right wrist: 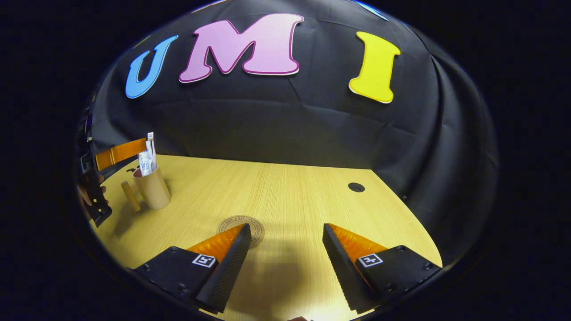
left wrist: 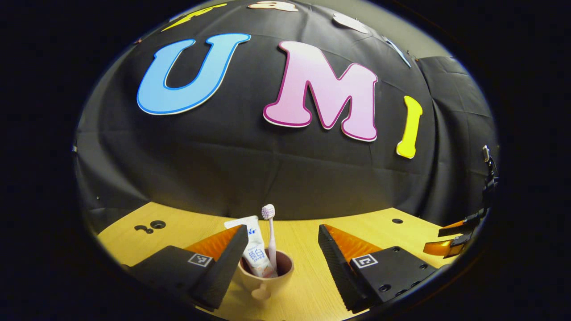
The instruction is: Put the toothbrush and toothpaste on the desktop into the cup, then pick up the cup and place it on the coaster on the desktop.
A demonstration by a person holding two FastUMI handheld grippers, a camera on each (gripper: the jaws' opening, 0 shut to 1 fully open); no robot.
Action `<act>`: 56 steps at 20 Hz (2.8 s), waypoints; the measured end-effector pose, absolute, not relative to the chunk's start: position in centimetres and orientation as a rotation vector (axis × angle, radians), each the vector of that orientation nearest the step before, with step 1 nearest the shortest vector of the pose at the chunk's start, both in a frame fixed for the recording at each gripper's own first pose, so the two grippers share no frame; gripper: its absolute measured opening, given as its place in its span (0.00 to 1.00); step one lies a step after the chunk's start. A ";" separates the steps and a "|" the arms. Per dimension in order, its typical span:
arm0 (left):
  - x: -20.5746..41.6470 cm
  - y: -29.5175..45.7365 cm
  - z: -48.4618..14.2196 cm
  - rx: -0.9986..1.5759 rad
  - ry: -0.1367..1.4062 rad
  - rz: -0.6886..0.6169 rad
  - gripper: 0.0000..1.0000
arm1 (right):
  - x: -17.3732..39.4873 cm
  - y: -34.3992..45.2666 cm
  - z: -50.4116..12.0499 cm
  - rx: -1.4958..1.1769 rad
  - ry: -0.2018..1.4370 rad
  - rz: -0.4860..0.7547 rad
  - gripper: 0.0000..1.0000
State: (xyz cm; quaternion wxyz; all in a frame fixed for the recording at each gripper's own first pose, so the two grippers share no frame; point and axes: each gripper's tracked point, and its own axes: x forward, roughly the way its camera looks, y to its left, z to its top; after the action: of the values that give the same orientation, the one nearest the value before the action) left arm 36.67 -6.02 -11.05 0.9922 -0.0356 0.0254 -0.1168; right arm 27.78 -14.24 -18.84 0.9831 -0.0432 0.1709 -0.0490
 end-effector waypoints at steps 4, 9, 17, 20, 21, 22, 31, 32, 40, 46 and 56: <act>34.5 -4.2 -12.8 -0.035 0.208 -0.188 0.98 | 26.9 -14.7 -17.8 -0.077 0.344 -0.097 0.98; 32.8 -2.6 -15.1 0.030 0.416 -0.095 0.98 | 25.9 -14.9 -17.1 -0.048 0.348 -0.094 0.98; 32.3 -1.9 -19.8 0.079 0.739 -0.121 0.98 | 22.9 -15.7 -17.9 0.001 0.374 -0.119 0.98; 32.6 -1.9 -20.9 0.094 0.803 -0.140 0.98 | 21.5 -16.4 -18.7 0.036 0.397 -0.152 0.98; 32.7 -1.8 -21.3 0.104 0.828 -0.143 0.98 | 20.9 -16.7 -19.6 0.047 0.407 -0.164 0.98; 33.0 -1.8 -21.6 0.111 0.850 -0.146 0.98 | 20.6 -17.0 -20.0 0.054 0.417 -0.175 0.98; 35.0 -2.0 -23.6 0.190 1.007 -0.184 0.86 | 19.5 -20.8 -22.4 0.105 0.480 -0.285 0.98; 35.1 -2.1 -23.6 0.189 1.015 -0.185 0.80 | 19.5 -20.9 -22.7 0.111 0.482 -0.292 0.99; 34.8 -3.2 -24.1 0.190 1.120 -0.204 0.30 | 19.4 -21.3 -23.2 0.124 0.487 -0.304 0.97; 34.8 -3.6 -23.7 0.146 1.086 -0.211 0.18 | 18.7 -21.6 -23.0 0.115 0.488 -0.297 0.98; 35.4 -4.0 -22.9 0.133 1.005 -0.284 0.16 | 18.5 -21.7 -21.7 0.099 0.467 -0.274 0.97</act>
State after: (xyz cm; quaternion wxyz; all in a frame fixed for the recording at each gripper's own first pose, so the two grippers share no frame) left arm 35.36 -4.01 -22.91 0.8647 0.0634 0.4796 -0.1354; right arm 18.55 -21.66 -21.74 0.9624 0.0487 0.2305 -0.1354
